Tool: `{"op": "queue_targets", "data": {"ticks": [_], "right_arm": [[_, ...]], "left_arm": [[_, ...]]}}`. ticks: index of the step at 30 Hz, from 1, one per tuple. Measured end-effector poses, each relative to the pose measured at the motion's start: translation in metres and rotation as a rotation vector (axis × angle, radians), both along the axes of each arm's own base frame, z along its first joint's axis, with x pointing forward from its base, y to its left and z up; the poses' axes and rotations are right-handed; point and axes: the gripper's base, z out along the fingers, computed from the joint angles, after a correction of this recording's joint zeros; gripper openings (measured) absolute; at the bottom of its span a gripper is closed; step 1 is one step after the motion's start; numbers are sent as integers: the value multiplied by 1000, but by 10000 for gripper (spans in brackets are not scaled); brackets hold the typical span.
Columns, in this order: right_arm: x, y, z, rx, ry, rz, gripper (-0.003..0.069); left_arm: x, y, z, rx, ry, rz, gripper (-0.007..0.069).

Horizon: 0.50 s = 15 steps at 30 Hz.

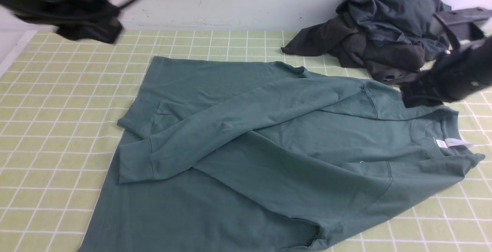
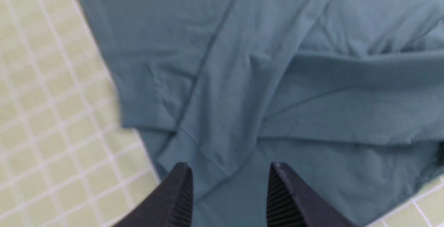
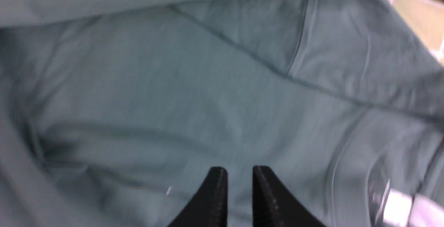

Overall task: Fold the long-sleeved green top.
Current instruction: Use both arms simultaneously to clamp the lower edge of the clothing fabric

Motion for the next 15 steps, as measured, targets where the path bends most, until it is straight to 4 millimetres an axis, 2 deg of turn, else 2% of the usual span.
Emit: {"op": "queue_targets", "data": {"ticks": [1, 4, 7, 8, 9, 10, 12, 15], "right_arm": [[17, 1, -8, 4, 24, -2, 158], [49, 1, -29, 6, 73, -18, 260], [72, 1, -50, -8, 113, -34, 326], [86, -1, -61, -28, 129, -46, 349], [88, -1, -62, -27, 131, -49, 351], [97, -2, -67, -35, 138, -65, 357], [106, 0, -77, -45, 154, -75, 356], [114, 8, -84, -87, 167, -64, 330]], "left_arm": [[-24, 12, 7, 5, -65, 30, 283], [-63, 29, -2, 15, -162, 98, 281], [-89, 36, -27, 10, -209, 117, 239], [-102, 41, -50, 26, -222, 122, 160], [-104, 41, -56, 31, -216, 122, 139], [-108, 44, -73, 59, -202, 129, 78], [-110, 48, -102, 113, -156, 136, 24], [-108, 50, -135, 159, -99, 142, 1]]}}
